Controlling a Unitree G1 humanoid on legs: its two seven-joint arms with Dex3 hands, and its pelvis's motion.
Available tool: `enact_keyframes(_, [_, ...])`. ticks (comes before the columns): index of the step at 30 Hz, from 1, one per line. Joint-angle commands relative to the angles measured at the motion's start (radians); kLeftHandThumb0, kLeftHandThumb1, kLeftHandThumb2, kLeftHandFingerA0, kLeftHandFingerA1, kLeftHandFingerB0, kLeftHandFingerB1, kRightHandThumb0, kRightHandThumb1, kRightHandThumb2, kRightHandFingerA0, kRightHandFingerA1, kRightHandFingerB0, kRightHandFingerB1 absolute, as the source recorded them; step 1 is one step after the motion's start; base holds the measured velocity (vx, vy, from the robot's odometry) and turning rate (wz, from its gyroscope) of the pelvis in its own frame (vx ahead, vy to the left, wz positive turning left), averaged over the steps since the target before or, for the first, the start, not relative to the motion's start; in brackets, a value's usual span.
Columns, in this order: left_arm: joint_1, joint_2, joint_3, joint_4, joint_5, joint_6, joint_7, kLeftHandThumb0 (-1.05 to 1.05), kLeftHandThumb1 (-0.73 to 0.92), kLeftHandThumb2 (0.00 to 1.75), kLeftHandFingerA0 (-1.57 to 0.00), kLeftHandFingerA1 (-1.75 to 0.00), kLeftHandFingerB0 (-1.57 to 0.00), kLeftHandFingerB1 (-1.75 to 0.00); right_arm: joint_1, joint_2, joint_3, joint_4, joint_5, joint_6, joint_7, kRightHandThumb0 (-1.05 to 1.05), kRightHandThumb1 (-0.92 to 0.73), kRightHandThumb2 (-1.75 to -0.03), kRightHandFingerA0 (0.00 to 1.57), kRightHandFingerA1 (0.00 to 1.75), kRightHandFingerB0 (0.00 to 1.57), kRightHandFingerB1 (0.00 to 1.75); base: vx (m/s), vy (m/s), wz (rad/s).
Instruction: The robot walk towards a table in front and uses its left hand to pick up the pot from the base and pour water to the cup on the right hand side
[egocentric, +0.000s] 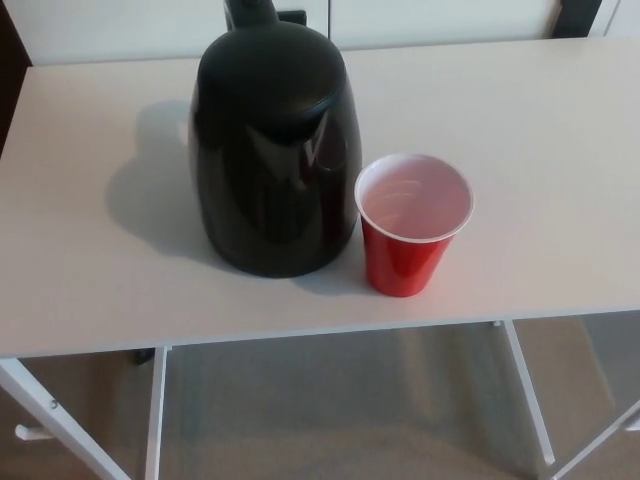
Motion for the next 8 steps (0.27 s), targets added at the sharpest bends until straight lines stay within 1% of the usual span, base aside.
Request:
enact_keyframes(1, [-0.009, -0.002, 0.002, -0.07, -0.056, 0.059, -0.036, -0.55, 0.74, 0.61, -0.28, -0.39, -0.25, -0.31, 0.022, -0.016, -0.044, -0.024, 0.039, -0.017, 0.022, -0.41, -0.61, -0.59, 0.27, 0.66, 0.31, 0.53, 0.0, 0.0, 0.0])
enact_keyframes(2, [-0.014, -0.009, 0.002, -0.087, -0.06, 0.07, -0.028, -0.55, 0.73, 0.62, -0.28, -0.39, -0.25, -0.31, 0.027, -0.011, -0.05, -0.03, 0.041, -0.019, 0.028, -0.4, -0.61, -0.6, 0.26, 0.67, 0.32, 0.55, 0.0, 0.0, 0.0])
enact_keyframes(3, [-0.022, -0.017, -0.003, -0.105, -0.062, 0.08, -0.021, -0.56, 0.76, 0.63, -0.25, -0.38, -0.23, -0.31, 0.022, -0.01, -0.053, -0.023, 0.038, -0.022, 0.025, -0.42, -0.59, -0.59, 0.3, 0.67, 0.37, 0.57, 0.0, 0.0, 0.0])
enact_keyframes(4, [-0.033, -0.027, -0.01, -0.131, -0.063, 0.094, -0.013, -0.56, 0.76, 0.63, -0.25, -0.38, -0.23, -0.31, 0.014, -0.01, -0.057, -0.011, 0.034, -0.027, 0.017, -0.42, -0.59, -0.59, 0.3, 0.67, 0.37, 0.57, 0.0, 0.0, 0.0])
enact_keyframes(5, [-0.038, -0.048, -0.004, -0.165, -0.075, 0.122, 0.024, -0.57, 0.72, 0.62, -0.31, -0.39, -0.3, -0.34, 0.017, -0.012, -0.05, -0.007, 0.023, -0.035, 0.019, -0.44, -0.6, -0.58, 0.31, 0.65, 0.33, 0.5, 0.0, 0.0, 0.0])
enact_keyframes(6, [-0.042, -0.065, 0.001, -0.196, -0.086, 0.153, 0.045, -0.57, 0.71, 0.61, -0.32, -0.4, -0.31, -0.35, 0.021, -0.011, -0.045, -0.009, 0.016, -0.039, 0.018, -0.46, -0.59, -0.57, 0.32, 0.64, 0.33, 0.5, 0.0, 0.0, 0.0])
enact_keyframes(7, [-0.041, -0.083, 0.003, -0.239, -0.096, 0.194, 0.064, -0.64, 0.57, 0.91, -0.3, -0.53, -0.23, -0.47, 0.03, -0.006, -0.042, -0.027, 0.013, -0.037, 0.012, -0.45, -0.59, -0.58, 0.32, 0.65, 0.33, 0.52, 0.0, 0.0, 0.0])
enact_keyframes(8, [-0.041, -0.083, 0.003, -0.239, -0.096, 0.194, 0.064, -0.64, 0.57, 0.91, -0.3, -0.53, -0.23, -0.47, 0.03, -0.006, -0.042, -0.027, 0.013, -0.037, 0.012, -0.45, -0.59, -0.58, 0.32, 0.65, 0.33, 0.52, 0.0, 0.0, 0.0])
